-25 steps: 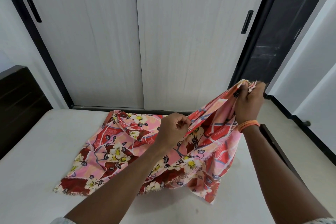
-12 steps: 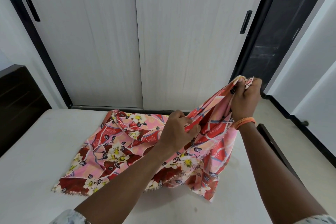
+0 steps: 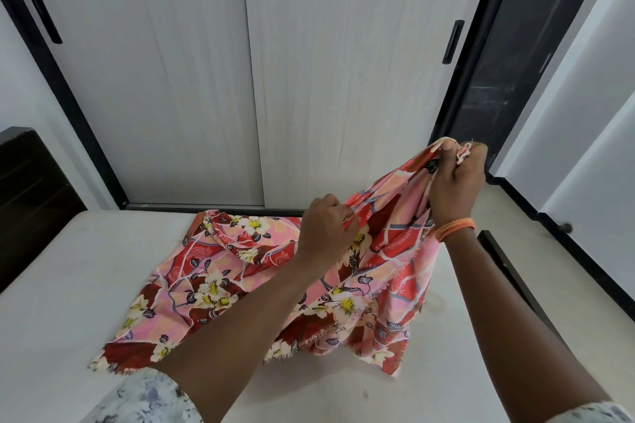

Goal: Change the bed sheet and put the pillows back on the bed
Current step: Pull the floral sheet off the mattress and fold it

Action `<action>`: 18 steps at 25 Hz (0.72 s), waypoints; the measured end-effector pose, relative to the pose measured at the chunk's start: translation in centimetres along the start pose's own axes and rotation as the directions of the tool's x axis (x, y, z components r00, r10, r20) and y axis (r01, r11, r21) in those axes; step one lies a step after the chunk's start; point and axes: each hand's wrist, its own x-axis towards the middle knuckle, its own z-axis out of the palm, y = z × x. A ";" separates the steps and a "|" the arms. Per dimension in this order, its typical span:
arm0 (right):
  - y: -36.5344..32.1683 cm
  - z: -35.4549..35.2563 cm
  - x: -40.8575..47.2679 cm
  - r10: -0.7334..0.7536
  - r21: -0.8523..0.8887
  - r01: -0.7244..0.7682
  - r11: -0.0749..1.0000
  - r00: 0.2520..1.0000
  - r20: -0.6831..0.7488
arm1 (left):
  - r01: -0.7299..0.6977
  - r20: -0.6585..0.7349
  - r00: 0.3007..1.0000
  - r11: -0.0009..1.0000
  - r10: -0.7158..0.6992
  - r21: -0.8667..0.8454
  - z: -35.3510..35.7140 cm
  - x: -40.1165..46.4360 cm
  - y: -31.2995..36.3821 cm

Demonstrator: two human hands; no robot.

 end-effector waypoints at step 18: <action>3.8 -2.2 0.9 0.030 -0.185 -0.009 0.983 0.994 0.108 | -0.178 -0.049 0.983 0.981 0.175 -0.082 -3.6 4.0 -2.4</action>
